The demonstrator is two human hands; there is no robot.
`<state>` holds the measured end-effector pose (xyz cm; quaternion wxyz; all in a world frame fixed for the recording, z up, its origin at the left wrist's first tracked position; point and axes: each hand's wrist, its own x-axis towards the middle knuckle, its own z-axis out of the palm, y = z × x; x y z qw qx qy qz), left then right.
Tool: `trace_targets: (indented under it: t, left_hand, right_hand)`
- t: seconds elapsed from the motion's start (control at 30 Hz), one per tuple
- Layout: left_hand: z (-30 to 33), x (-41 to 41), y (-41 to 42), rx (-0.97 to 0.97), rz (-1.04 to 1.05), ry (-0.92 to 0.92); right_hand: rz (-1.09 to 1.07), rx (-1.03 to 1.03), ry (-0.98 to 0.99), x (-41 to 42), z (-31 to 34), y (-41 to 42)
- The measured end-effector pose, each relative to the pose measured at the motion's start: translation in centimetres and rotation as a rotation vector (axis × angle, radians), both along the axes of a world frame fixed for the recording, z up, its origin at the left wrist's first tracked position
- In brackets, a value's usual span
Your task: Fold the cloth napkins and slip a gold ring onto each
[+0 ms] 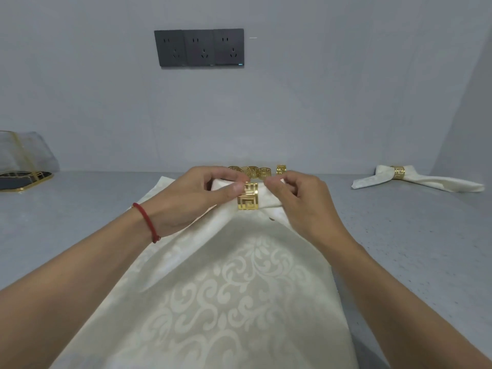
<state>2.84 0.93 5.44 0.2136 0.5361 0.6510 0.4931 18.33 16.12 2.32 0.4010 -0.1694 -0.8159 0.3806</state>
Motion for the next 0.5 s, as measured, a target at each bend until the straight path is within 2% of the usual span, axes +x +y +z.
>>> trace_targets:
  t: [0.1,0.2,0.3,0.37,0.5]
  left_hand:
    - [0.3,0.5,-0.5,0.003,0.001,-0.018]
    - [0.5,0.3,-1.0,-0.030,-0.001,-0.056]
    - [0.8,0.6,-1.6,-0.043,-0.005,-0.127]
    - [0.8,0.9,-2.1,-0.043,-0.011,-0.177]
    - [0.7,1.6,-2.7,-0.064,0.013,-0.286]
  right_hand:
    - [0.056,-0.068,-0.013,0.6,0.8,-0.4]
    - [0.242,-0.199,-0.086,2.3,1.6,-1.0]
    - [0.370,-0.218,-0.124,3.6,1.3,-1.5]
    - [0.367,-0.227,-0.085,3.8,1.0,-1.9]
    - [0.217,-0.154,0.004,3.4,0.5,-3.1]
